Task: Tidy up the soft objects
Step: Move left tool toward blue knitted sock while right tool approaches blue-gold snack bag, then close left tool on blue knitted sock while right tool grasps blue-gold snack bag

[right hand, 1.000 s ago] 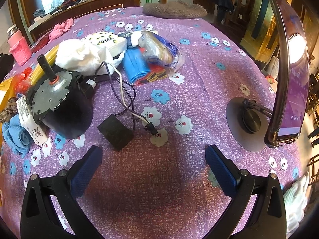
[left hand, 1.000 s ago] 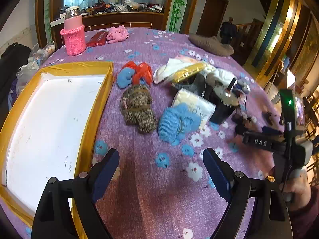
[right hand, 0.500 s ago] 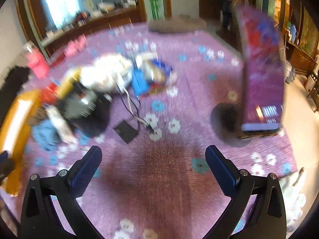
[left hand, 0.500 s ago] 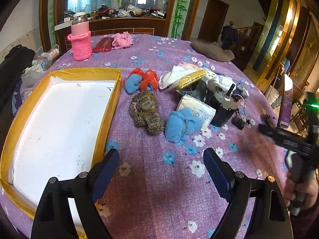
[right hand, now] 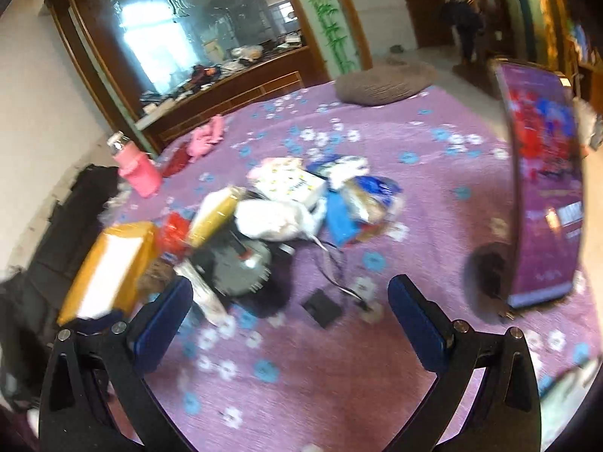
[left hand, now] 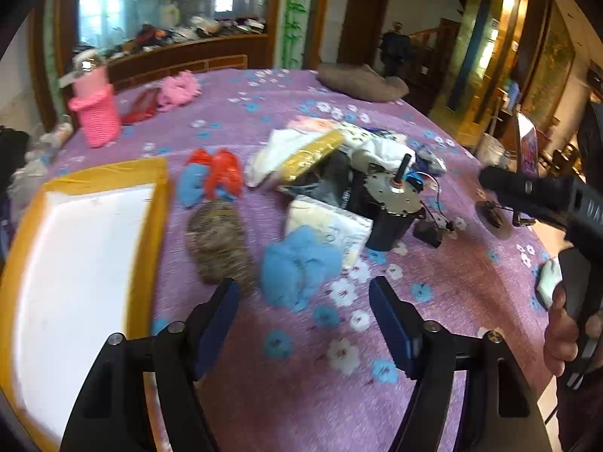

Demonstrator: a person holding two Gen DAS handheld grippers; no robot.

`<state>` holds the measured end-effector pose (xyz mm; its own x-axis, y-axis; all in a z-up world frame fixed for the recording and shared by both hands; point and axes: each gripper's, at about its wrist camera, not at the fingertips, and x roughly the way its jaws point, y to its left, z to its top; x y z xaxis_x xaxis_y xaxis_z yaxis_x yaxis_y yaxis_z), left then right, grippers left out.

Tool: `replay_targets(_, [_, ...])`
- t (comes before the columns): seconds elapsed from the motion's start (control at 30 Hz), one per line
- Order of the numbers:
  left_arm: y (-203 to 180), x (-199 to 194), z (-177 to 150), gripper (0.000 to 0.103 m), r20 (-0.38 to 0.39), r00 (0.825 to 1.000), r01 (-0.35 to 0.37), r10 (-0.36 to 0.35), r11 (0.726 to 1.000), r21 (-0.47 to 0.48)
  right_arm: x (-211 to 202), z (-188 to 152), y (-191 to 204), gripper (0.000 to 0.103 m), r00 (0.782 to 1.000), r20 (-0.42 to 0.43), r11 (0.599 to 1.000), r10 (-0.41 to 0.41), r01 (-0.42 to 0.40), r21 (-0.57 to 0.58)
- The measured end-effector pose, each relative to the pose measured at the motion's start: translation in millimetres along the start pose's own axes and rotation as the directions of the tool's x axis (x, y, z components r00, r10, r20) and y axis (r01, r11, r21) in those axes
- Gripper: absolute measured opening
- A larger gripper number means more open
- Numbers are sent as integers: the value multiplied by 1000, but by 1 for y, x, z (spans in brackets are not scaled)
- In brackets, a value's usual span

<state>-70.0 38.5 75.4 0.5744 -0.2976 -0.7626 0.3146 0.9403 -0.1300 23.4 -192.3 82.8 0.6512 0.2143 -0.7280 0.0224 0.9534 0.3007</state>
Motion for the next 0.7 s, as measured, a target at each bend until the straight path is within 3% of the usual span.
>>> replay_targets(0.13, [0, 31, 11, 57, -48, 997, 55, -54, 998, 24, 8, 15, 3, 103, 999, 3, 999, 44, -44, 6])
replay_targets(0.37, [8, 62, 26, 62, -50, 999, 18, -17, 1000, 17, 19, 40, -8, 103, 995, -36, 994, 92, -90, 63])
replay_targets(0.47, [12, 72, 24, 61, -57, 998, 29, -29, 1000, 4, 36, 51, -17, 103, 996, -79, 995, 50, -43, 95])
replay_targets(0.53, [14, 79, 22, 54, -73, 996, 55, -56, 998, -16, 49, 56, -22, 103, 993, -112, 992, 25, -10, 129])
replay_targets(0.7, [28, 88, 22, 43, -66, 994, 88, -91, 995, -53, 72, 65, -29, 100, 979, -158, 981, -125, 147, 131])
